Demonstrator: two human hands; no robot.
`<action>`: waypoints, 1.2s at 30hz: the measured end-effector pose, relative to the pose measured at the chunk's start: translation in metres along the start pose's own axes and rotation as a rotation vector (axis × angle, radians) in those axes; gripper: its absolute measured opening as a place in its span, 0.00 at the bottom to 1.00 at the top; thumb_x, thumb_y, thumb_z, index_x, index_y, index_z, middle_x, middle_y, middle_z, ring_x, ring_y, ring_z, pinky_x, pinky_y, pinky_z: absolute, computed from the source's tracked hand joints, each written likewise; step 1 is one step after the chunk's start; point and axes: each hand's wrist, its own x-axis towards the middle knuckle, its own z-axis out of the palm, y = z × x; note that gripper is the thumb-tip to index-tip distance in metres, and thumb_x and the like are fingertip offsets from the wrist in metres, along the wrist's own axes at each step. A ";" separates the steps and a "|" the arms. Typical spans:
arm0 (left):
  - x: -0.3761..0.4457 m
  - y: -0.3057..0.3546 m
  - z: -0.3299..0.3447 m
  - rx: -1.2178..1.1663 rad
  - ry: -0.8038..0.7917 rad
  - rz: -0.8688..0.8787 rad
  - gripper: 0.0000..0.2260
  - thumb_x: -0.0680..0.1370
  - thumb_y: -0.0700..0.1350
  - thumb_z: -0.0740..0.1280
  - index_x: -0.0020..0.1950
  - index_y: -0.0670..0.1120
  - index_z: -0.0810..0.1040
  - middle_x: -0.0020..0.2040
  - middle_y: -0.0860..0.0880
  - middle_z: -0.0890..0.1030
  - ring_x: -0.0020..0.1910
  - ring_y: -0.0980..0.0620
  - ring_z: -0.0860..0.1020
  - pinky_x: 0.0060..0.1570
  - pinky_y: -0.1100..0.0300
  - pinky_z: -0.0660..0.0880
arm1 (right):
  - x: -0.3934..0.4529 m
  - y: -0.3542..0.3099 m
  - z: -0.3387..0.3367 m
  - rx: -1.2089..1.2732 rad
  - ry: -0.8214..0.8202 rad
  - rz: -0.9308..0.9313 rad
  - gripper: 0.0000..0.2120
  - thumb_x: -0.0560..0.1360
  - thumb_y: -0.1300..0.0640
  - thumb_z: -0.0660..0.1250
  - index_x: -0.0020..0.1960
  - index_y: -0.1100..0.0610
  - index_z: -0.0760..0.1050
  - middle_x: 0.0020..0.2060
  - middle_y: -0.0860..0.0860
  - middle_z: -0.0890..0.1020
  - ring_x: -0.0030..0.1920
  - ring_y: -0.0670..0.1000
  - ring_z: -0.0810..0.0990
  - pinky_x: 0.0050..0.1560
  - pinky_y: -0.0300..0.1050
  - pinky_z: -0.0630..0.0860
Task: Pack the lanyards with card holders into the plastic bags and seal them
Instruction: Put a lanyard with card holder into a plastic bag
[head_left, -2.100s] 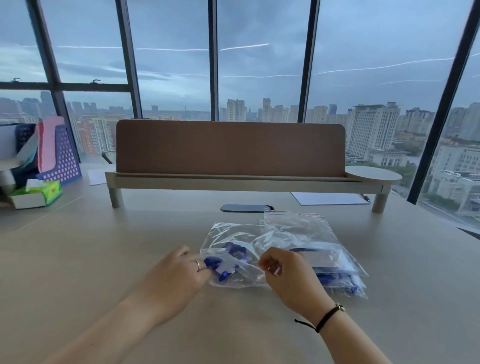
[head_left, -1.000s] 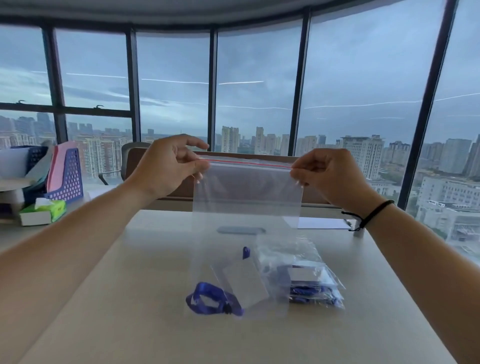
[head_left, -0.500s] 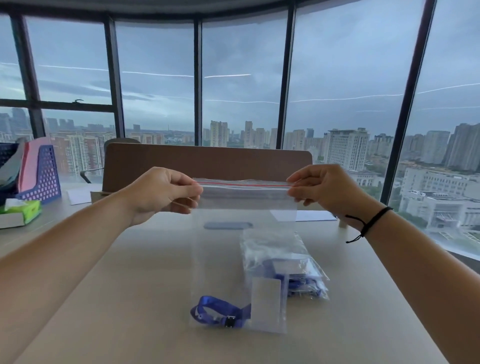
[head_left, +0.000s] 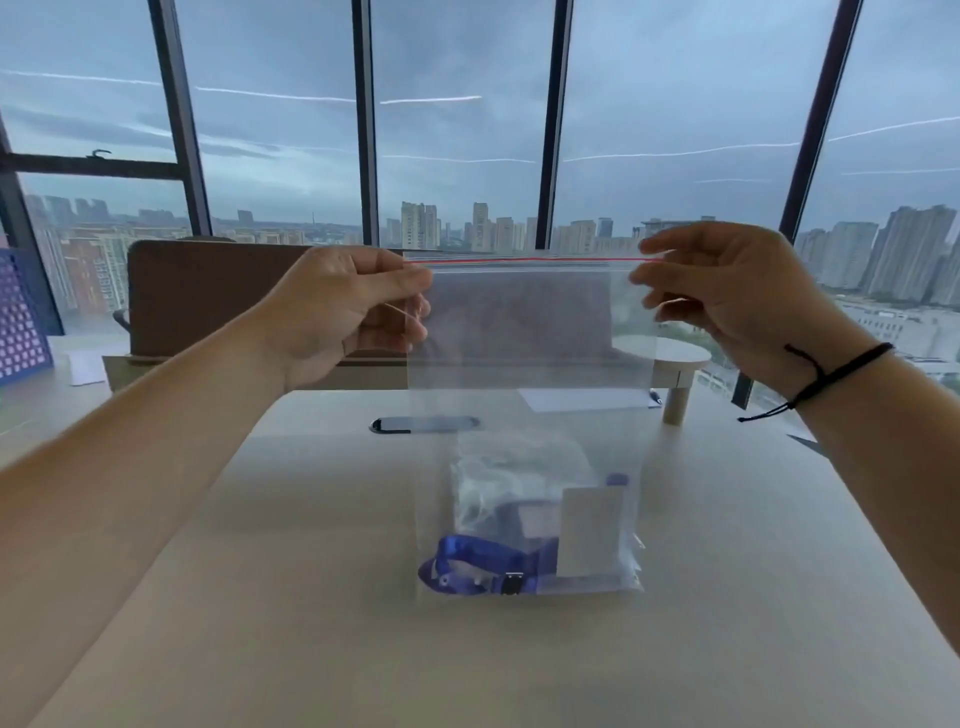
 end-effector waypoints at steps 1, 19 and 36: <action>0.010 -0.005 0.005 -0.004 0.023 -0.006 0.05 0.75 0.42 0.72 0.46 0.41 0.80 0.36 0.44 0.82 0.31 0.48 0.81 0.31 0.59 0.79 | 0.008 0.005 -0.001 -0.010 0.028 0.011 0.08 0.72 0.67 0.72 0.49 0.59 0.80 0.39 0.56 0.85 0.32 0.50 0.80 0.36 0.40 0.80; 0.160 -0.227 0.051 0.148 0.256 -0.299 0.05 0.79 0.41 0.70 0.46 0.40 0.81 0.39 0.42 0.83 0.30 0.51 0.82 0.30 0.59 0.80 | 0.116 0.256 0.019 -0.227 0.140 0.409 0.09 0.74 0.69 0.70 0.51 0.59 0.79 0.37 0.55 0.83 0.28 0.48 0.78 0.31 0.40 0.79; 0.126 -0.271 0.057 0.380 0.241 -0.662 0.16 0.74 0.54 0.73 0.39 0.45 0.72 0.36 0.48 0.73 0.36 0.50 0.73 0.43 0.57 0.74 | 0.088 0.357 0.034 -0.514 0.065 0.491 0.15 0.69 0.53 0.78 0.54 0.53 0.83 0.37 0.46 0.83 0.35 0.42 0.80 0.43 0.37 0.77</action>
